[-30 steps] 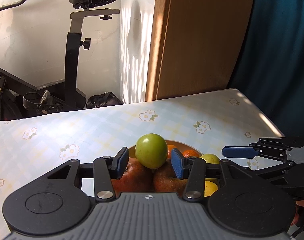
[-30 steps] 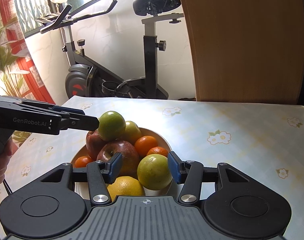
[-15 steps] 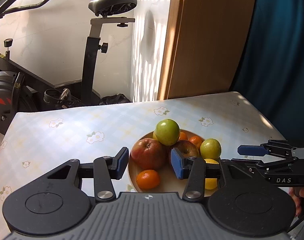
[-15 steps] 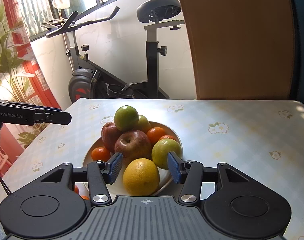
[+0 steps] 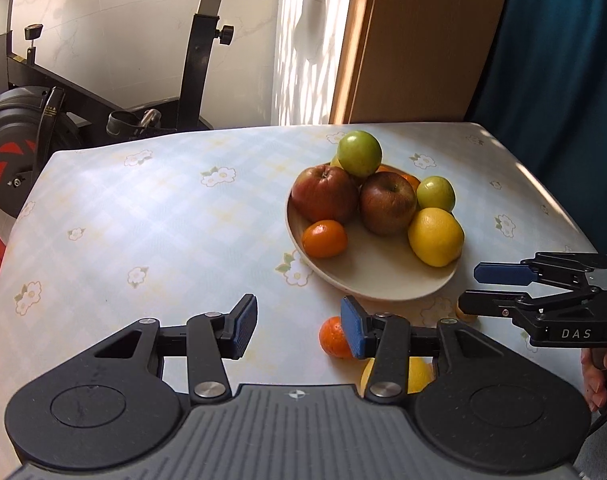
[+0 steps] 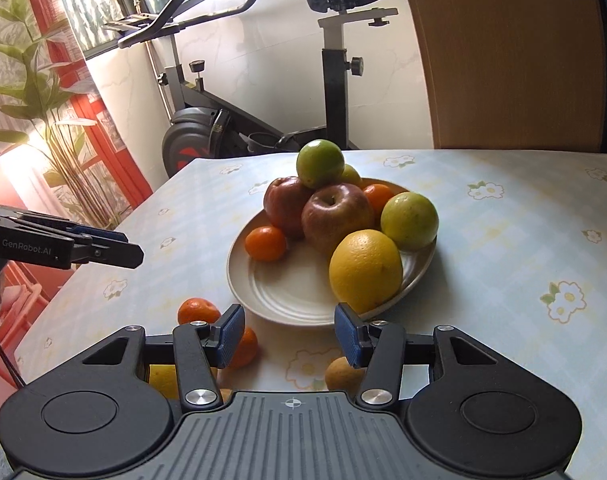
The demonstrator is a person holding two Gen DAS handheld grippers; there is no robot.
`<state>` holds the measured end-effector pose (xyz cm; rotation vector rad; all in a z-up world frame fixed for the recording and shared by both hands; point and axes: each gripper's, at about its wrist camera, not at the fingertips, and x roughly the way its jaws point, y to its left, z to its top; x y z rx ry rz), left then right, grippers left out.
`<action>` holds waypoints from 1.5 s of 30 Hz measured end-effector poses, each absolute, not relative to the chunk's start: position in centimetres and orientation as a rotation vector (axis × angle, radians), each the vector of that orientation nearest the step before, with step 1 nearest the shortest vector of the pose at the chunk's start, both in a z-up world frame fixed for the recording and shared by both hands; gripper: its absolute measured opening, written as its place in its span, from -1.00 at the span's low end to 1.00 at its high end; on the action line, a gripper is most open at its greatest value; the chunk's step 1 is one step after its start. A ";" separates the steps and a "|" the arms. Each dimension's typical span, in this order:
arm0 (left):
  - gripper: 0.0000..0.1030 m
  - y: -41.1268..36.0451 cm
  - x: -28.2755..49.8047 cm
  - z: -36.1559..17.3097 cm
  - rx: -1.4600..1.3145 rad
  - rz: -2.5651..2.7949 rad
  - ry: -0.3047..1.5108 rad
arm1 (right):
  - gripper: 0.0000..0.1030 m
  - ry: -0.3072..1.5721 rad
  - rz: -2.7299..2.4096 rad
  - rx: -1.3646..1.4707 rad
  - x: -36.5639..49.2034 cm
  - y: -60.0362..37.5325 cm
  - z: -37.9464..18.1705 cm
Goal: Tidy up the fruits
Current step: 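Withdraw both tools from the plate toward the yellow lemon on the table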
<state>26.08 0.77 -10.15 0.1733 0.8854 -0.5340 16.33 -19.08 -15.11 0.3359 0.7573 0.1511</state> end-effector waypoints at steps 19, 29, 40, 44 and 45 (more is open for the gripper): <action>-0.06 0.7 22.2 -12.0 0.142 -0.557 0.926 | -0.09 0.846 0.189 0.270 14.6 -16.3 -15.2; -0.06 0.3 20.7 -12.4 0.106 -0.579 0.948 | -0.09 0.861 0.178 0.276 13.8 -16.7 -15.5; -0.06 -0.6 20.1 -12.4 0.101 -0.591 0.960 | -0.09 0.855 0.181 0.285 13.8 -16.8 -15.6; -0.04 -0.2 20.2 -12.8 0.086 -0.578 0.974 | -0.09 0.856 0.189 0.293 13.8 -16.9 -15.8; -0.04 -0.1 20.2 -12.8 0.083 -0.578 0.975 | -0.09 0.856 0.190 0.293 13.8 -16.9 -15.8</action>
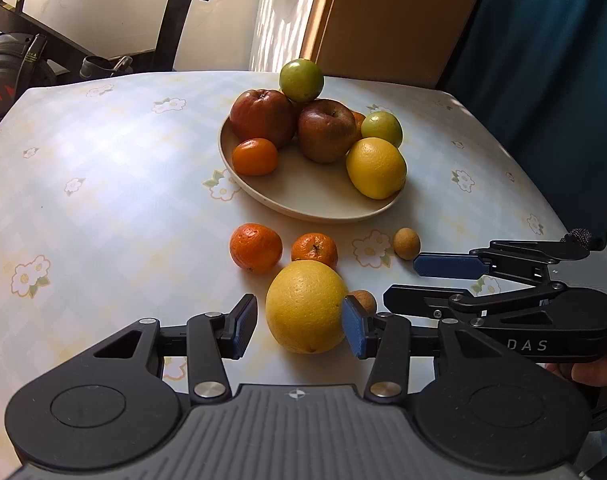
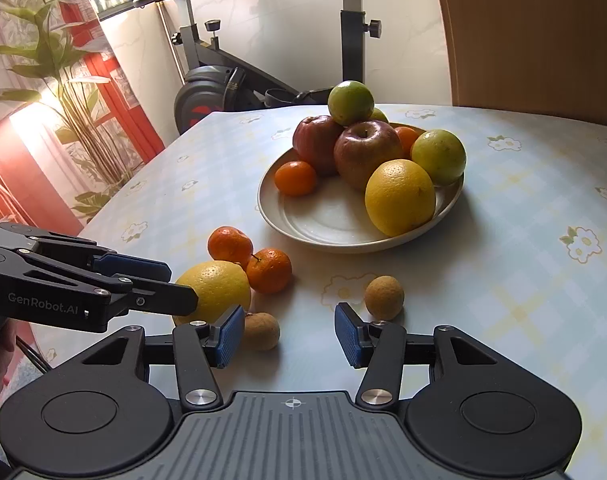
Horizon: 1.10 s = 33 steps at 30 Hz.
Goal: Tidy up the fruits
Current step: 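Withdraw both tools from the plate toward the yellow lemon on the table, then close the left tool around the yellow lemon while the right tool presses its top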
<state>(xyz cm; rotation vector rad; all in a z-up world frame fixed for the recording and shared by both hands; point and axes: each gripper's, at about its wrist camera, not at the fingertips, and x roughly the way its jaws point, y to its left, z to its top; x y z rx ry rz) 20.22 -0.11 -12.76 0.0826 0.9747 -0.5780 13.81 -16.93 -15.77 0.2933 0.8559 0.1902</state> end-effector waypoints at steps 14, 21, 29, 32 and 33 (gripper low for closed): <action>-0.04 1.9 20.9 -12.4 0.060 -0.504 0.974 | -0.09 0.883 0.290 0.189 15.4 -15.1 -15.2; -0.04 3.2 22.1 -12.6 0.017 -0.457 0.981 | -0.09 0.906 0.335 0.139 16.0 -13.8 -15.0; -0.04 3.4 23.3 -12.8 -0.008 -0.474 0.983 | -0.09 0.932 0.371 0.106 16.9 -12.7 -15.2; -0.04 3.2 23.5 -12.8 0.004 -0.489 0.980 | -0.09 0.938 0.380 0.087 17.3 -12.4 -15.2; -0.04 3.1 23.5 -12.8 0.011 -0.491 0.978 | -0.09 0.940 0.383 0.083 17.5 -12.3 -15.2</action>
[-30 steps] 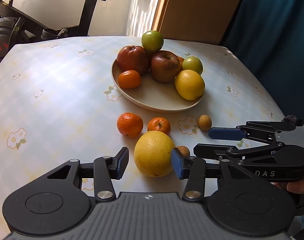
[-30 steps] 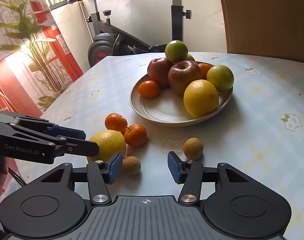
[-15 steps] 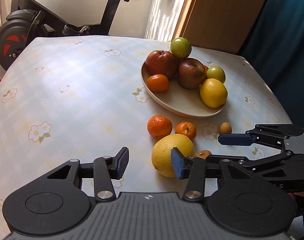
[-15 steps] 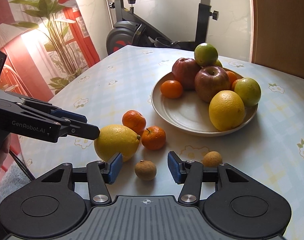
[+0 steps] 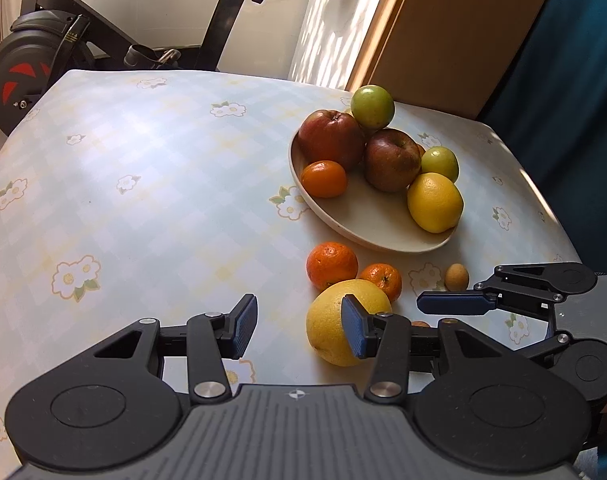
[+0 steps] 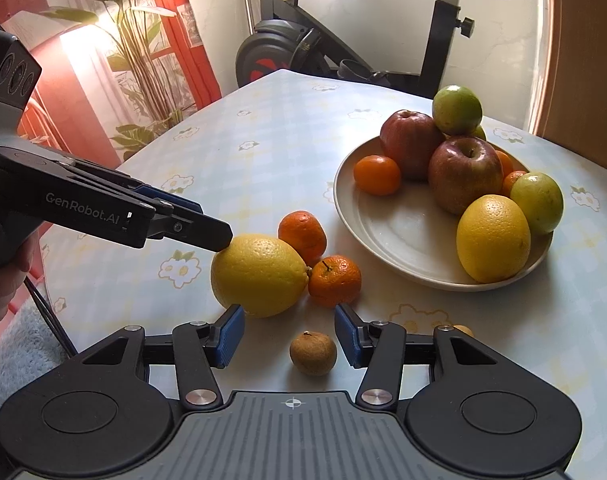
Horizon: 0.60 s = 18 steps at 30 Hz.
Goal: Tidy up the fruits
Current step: 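Close the left tool around the yellow lemon while the right tool presses its top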
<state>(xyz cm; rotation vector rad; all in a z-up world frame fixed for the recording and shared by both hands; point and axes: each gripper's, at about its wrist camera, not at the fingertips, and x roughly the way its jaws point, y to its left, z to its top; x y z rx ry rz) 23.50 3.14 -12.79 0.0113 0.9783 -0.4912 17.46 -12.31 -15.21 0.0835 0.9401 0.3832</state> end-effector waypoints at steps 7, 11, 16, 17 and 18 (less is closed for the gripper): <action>-0.04 3.4 23.7 -13.0 0.009 -0.514 0.984 | -0.10 0.956 0.414 0.062 18.2 -11.3 -15.3; -0.04 3.5 23.8 -13.1 0.008 -0.508 0.980 | -0.15 0.972 0.449 0.052 18.4 -10.5 -15.5; -0.04 3.7 24.2 -13.2 0.001 -0.490 0.981 | -0.21 0.986 0.472 0.043 18.7 -9.6 -15.7; -0.04 3.8 24.2 -13.3 0.000 -0.483 0.981 | -0.21 0.986 0.470 0.041 18.7 -9.5 -15.7; -0.05 3.8 24.3 -13.2 0.001 -0.474 0.981 | -0.21 0.985 0.471 0.040 18.8 -9.4 -15.7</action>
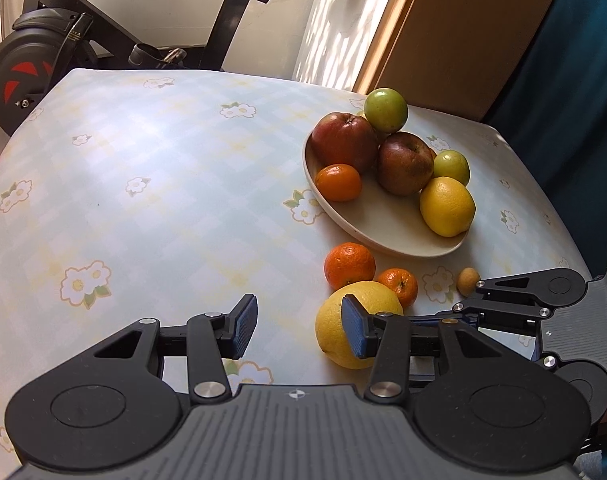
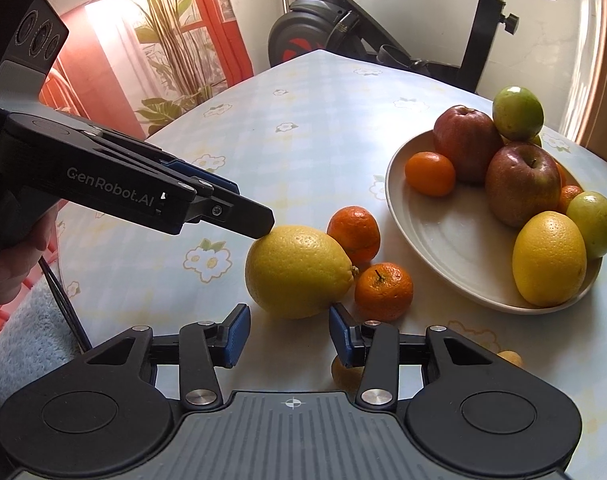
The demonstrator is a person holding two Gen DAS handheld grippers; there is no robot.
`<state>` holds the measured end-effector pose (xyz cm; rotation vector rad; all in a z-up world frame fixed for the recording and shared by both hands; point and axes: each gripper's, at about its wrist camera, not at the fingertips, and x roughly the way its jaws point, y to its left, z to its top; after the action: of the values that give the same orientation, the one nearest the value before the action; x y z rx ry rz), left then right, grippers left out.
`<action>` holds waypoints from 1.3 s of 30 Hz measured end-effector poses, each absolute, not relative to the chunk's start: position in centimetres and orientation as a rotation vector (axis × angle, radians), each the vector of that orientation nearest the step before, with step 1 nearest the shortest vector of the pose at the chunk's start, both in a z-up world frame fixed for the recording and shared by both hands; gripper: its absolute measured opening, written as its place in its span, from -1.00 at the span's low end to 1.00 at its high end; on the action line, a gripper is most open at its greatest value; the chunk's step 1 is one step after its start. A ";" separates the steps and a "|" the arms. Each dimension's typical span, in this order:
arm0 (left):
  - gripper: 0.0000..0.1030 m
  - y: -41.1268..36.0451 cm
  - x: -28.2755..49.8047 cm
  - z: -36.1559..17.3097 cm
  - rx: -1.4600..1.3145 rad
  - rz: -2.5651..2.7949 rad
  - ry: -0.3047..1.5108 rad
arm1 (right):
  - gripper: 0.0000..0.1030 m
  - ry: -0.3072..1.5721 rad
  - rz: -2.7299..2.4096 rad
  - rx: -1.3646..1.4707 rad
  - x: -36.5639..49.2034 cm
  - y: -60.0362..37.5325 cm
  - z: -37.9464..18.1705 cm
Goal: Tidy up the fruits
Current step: 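Close the left tool around the yellow lemon while the right tool presses its top, then carry the lemon with both tools and lower it onto the plate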
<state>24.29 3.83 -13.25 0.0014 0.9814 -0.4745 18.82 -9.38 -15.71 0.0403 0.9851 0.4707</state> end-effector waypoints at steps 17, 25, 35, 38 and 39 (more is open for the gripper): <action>-0.06 3.9 26.4 -13.7 -0.106 -0.522 1.005 | -0.24 0.989 0.463 0.065 19.7 -9.1 -15.8; -0.04 3.4 26.5 -13.8 -0.086 -0.558 1.013 | -0.11 0.994 0.456 0.105 20.7 -9.8 -16.3; -0.09 4.2 27.0 -14.4 -0.198 -0.595 1.065 | -0.12 0.978 0.465 0.145 21.3 -9.1 -16.8; -0.09 4.1 27.0 -14.6 -0.217 -0.597 1.073 | -0.11 0.976 0.462 0.158 21.5 -9.2 -16.9; -0.09 4.0 27.0 -14.6 -0.214 -0.598 1.072 | -0.11 0.975 0.461 0.164 21.5 -9.2 -17.0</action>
<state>27.01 3.99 -14.62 -0.2136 1.0715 -0.5979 21.49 -9.24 -16.97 0.1642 0.9753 0.4614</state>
